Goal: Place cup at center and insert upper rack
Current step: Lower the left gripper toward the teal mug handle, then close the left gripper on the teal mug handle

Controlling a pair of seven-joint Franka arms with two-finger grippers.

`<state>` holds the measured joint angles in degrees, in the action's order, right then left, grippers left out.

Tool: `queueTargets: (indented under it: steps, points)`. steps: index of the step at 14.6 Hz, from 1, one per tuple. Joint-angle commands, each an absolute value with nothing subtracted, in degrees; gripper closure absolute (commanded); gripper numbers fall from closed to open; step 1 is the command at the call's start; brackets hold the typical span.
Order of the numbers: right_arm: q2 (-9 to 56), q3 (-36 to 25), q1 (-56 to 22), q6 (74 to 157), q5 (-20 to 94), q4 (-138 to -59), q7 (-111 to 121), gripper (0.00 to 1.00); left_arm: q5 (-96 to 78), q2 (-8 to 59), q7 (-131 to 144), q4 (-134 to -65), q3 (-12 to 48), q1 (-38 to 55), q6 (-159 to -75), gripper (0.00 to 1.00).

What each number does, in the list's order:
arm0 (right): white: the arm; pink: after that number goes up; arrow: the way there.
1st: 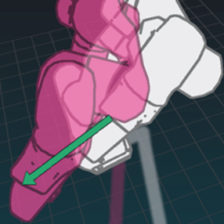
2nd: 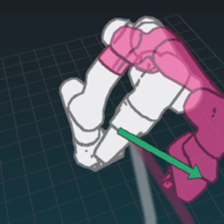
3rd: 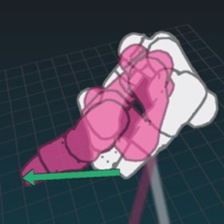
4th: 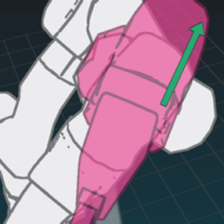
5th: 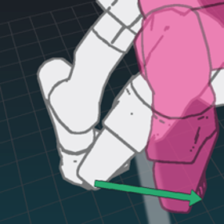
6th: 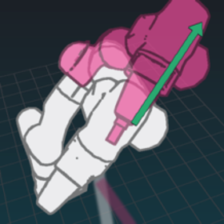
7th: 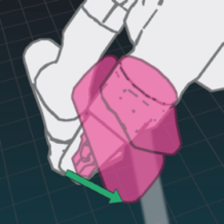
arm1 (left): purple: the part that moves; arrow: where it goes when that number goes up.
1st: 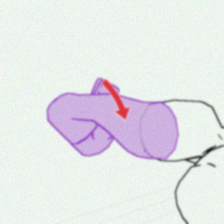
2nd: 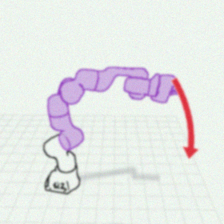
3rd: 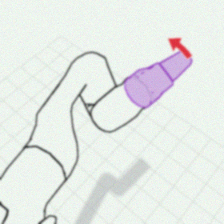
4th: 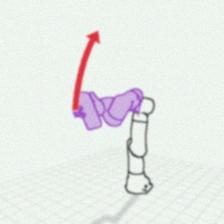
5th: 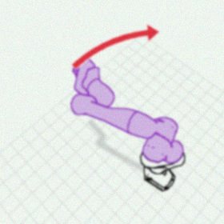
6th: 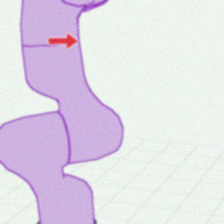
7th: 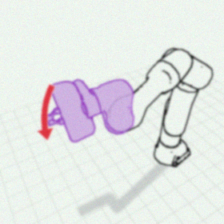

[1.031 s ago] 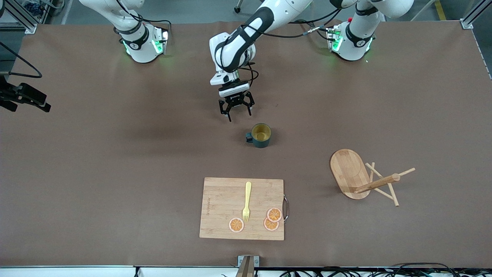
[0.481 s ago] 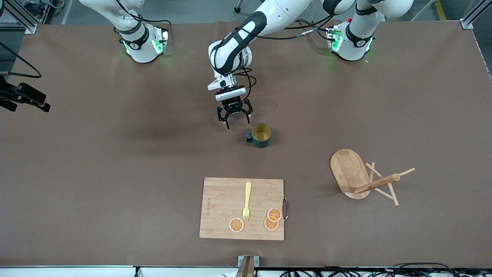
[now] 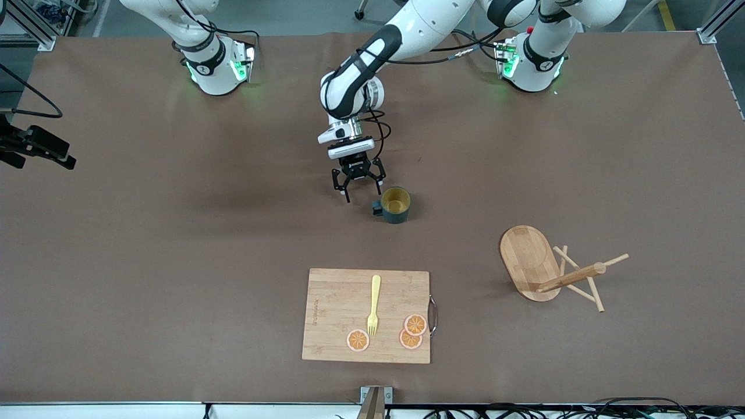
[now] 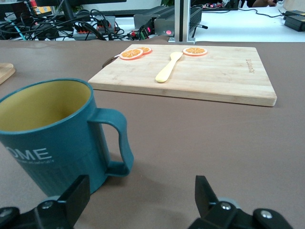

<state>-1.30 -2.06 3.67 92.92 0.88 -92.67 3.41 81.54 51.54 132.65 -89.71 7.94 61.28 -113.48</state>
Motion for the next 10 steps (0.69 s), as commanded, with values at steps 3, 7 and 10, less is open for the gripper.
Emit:
queueTargets:
  steps: [3, 7, 10]
  points:
    - [-2.55, -2.11, 3.6, 92.64, 0.18, -93.52, 3.25, 0.0, 82.53, 54.49, 126.76, -85.17, 7.65, 61.35, -112.68, 0.03]
    - [-2.55, -2.11, 3.78, 92.72, 0.18, -93.52, 3.25, 0.0, 82.44, 56.07, 123.67, -83.94, 5.89, 61.26, -112.76, 0.03]
    - [-2.55, -2.2, 3.78, 92.64, 0.18, -93.52, 3.25, 0.0, 82.27, 56.16, 123.66, -82.98, 5.36, 61.17, -112.94, 0.03]
